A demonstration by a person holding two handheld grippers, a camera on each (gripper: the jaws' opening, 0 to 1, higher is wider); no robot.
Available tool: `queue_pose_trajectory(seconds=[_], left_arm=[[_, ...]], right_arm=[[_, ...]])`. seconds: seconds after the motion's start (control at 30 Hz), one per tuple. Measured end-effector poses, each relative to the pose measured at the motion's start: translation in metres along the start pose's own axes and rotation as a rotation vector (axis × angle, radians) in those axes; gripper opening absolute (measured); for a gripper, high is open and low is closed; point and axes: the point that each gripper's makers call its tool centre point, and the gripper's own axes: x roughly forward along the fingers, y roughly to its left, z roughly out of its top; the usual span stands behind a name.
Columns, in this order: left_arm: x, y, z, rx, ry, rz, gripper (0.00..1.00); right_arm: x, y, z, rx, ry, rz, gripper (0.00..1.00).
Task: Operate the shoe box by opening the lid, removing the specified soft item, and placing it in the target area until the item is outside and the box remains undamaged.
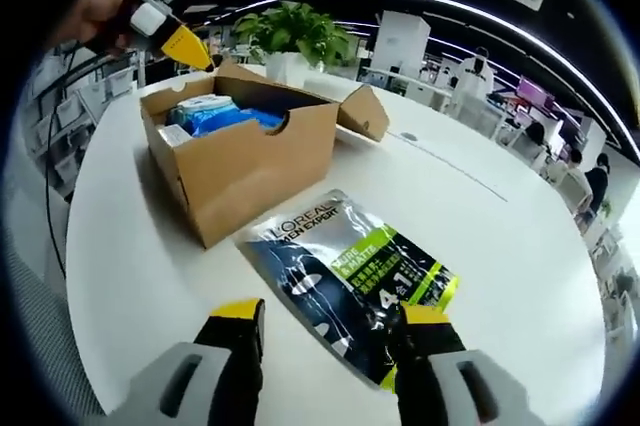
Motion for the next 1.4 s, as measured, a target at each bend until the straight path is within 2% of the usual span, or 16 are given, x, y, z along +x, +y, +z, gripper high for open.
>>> queue_pose_trajectory(seconds=[0.27,0.53,0.7,0.97,1.4], left_arm=[[-0.009,0.009,-0.007,0.031,-0.006,0.010,0.14],[-0.022,0.023,-0.013,0.075,-0.020,0.030,0.25],[-0.031,0.035,-0.020,0.086,-0.020,0.051,0.29],[-0.046,0.049,-0.030,0.086,-0.023,0.083,0.30],[-0.063,0.063,-0.041,0.084,-0.022,0.111,0.30]], right_arm=[[-0.002,-0.014,-0.003,0.111,-0.020,-0.022,0.60],[0.004,-0.015,-0.014,0.174,0.024,-0.006,0.63],[0.006,-0.014,-0.020,0.164,0.042,0.007,0.62],[0.010,-0.022,-0.018,0.150,0.040,0.019,0.56],[0.018,-0.027,-0.012,0.114,0.045,0.060,0.56]])
